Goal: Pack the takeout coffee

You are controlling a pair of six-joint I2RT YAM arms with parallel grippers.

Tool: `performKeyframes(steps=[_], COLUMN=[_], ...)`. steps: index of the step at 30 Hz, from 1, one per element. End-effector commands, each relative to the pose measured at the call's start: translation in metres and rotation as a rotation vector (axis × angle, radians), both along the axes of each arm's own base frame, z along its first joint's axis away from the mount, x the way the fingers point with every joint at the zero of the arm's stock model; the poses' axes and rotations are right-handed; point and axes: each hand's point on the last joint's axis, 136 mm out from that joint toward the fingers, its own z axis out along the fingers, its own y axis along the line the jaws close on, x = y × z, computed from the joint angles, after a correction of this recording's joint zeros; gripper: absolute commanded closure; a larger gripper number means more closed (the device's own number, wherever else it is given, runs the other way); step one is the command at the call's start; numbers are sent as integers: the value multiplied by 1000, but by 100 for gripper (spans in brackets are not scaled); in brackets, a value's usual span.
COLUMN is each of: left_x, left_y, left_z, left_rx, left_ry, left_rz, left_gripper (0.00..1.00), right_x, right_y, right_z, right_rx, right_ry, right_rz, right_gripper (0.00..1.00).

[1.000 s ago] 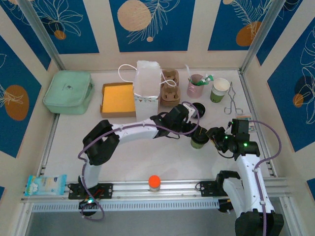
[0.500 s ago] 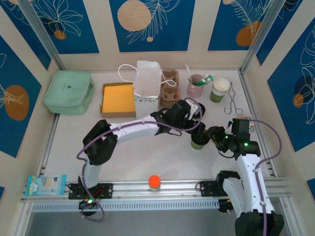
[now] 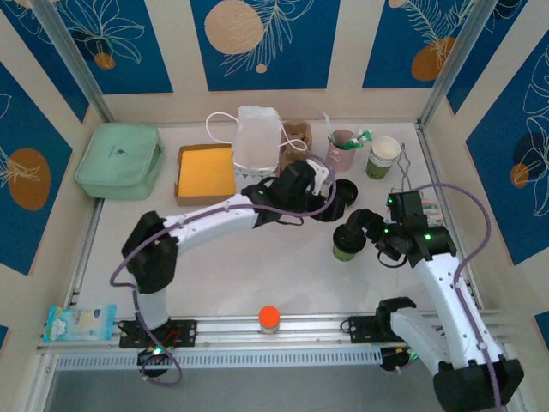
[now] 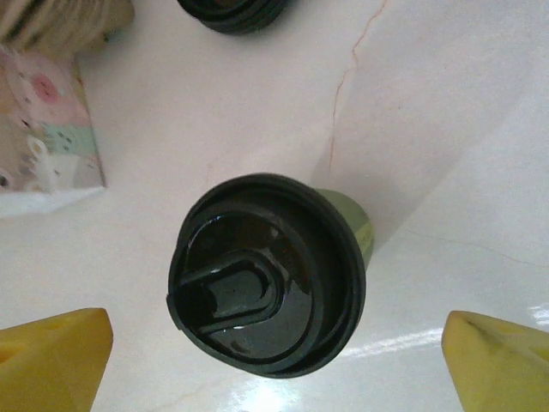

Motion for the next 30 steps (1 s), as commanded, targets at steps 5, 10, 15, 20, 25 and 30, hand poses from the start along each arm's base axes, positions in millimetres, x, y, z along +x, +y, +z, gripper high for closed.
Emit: performKeyframes(steps=[5,10,15,20,25,30], left_x=[-7,-14,-18,-19,-17,-16], left_y=[57,89,111,126,134,136], left_z=[5,-5,-16,-25,-28,-29], left_rx=[94,101,111,113,109,106], left_ry=[-78,-67,-54,-37,-29,-27], left_rz=[87,141,178,204,222,225], left_gripper=[28,27,27,27,27,28], right_x=[-5,-1,3,6,9,12], right_y=[2,16,28,32,34,33], right_z=[4,-3,-12,-17,-23,-28], right_rx=[-212,-254,-256,-266,-283,-301], right_ry=[120,187,223,236,254,265], right_rz=[58,131,182,199,206,204], right_gripper=[4,5,2,3,7,11])
